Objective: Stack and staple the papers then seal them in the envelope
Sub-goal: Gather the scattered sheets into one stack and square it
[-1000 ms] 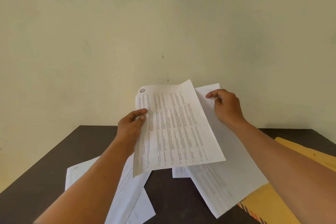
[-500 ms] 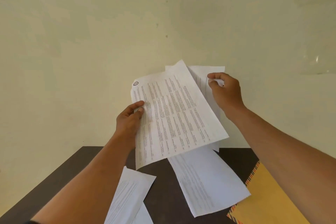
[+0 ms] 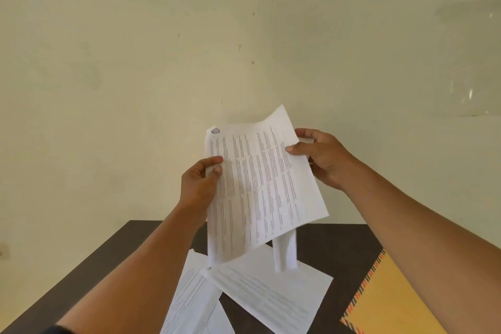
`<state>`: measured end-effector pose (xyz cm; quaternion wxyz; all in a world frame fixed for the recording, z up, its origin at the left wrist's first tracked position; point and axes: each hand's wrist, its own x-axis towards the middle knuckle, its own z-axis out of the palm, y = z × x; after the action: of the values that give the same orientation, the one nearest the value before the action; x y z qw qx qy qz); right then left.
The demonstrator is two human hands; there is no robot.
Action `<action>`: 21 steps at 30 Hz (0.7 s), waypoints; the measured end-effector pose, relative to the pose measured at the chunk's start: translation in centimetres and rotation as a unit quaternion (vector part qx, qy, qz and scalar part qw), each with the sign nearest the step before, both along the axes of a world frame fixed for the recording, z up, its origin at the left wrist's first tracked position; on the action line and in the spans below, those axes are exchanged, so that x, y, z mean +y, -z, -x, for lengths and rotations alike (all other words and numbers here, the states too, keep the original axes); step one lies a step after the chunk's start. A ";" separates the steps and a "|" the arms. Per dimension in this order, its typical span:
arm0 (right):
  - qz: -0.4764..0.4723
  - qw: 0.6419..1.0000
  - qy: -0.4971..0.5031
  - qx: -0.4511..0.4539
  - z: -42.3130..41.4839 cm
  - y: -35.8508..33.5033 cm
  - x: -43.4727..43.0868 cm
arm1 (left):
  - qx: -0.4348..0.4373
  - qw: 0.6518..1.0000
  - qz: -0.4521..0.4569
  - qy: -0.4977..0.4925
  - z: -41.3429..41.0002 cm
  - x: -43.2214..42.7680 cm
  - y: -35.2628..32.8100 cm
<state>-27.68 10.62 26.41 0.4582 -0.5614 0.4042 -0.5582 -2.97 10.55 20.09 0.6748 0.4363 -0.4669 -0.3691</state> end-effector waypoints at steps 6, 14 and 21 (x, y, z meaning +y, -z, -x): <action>-0.049 0.996 -0.061 0.032 0.7 3.1 -0.4 | 0.071 0.979 -0.145 0.129 -0.4 -0.4 5.9; -0.026 0.984 0.010 0.174 -1.2 7.1 -2.8 | 0.208 0.897 -0.239 0.309 0.1 0.6 13.2; -0.086 0.969 0.028 0.231 -3.1 11.4 -3.9 | 0.069 0.982 -0.176 -0.023 -2.6 0.7 12.4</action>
<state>-24.54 6.75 14.97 0.3827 -0.6219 0.5617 -0.3889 -0.41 11.25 7.71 0.6264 0.5326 -0.3362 -0.4592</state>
